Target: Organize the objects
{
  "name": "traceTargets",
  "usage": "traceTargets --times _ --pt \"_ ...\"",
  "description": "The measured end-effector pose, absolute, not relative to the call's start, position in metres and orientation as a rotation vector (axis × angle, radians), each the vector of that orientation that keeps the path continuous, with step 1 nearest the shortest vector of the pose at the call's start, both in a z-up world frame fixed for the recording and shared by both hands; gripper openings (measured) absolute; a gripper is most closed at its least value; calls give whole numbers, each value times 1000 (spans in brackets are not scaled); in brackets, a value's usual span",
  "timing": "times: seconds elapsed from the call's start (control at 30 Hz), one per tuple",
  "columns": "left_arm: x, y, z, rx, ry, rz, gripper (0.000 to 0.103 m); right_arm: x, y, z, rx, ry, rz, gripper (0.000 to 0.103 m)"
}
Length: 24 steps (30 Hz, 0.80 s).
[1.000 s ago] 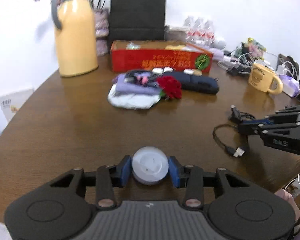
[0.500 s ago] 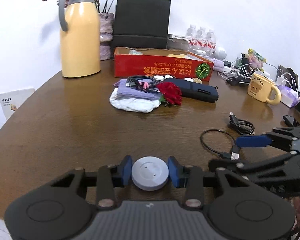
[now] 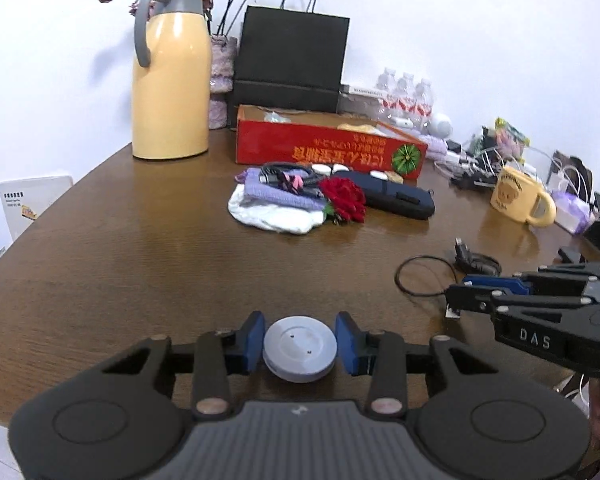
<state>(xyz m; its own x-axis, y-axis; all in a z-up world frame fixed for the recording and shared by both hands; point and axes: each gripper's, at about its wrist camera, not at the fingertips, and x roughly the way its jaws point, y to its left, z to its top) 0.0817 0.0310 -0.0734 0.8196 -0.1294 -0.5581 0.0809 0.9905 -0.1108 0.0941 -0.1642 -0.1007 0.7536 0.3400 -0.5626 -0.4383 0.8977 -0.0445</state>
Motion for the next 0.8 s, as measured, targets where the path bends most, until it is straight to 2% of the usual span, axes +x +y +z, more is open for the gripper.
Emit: traceTargets --times 0.13,0.4,0.53,0.63,0.8 --pt "94 34 -66 -81 576 -107 37 97 -171 -96 -149 572 436 6" --pt "174 51 -20 -140 483 -184 37 147 -198 -59 -78 473 382 6" --pt "258 39 13 -70 464 -226 37 206 -207 -27 -75 395 376 6" --pt "338 21 29 -43 488 -251 37 278 -206 -7 29 431 434 6" --pt "475 -9 2 -16 635 -115 38 418 -159 -16 44 579 446 6"
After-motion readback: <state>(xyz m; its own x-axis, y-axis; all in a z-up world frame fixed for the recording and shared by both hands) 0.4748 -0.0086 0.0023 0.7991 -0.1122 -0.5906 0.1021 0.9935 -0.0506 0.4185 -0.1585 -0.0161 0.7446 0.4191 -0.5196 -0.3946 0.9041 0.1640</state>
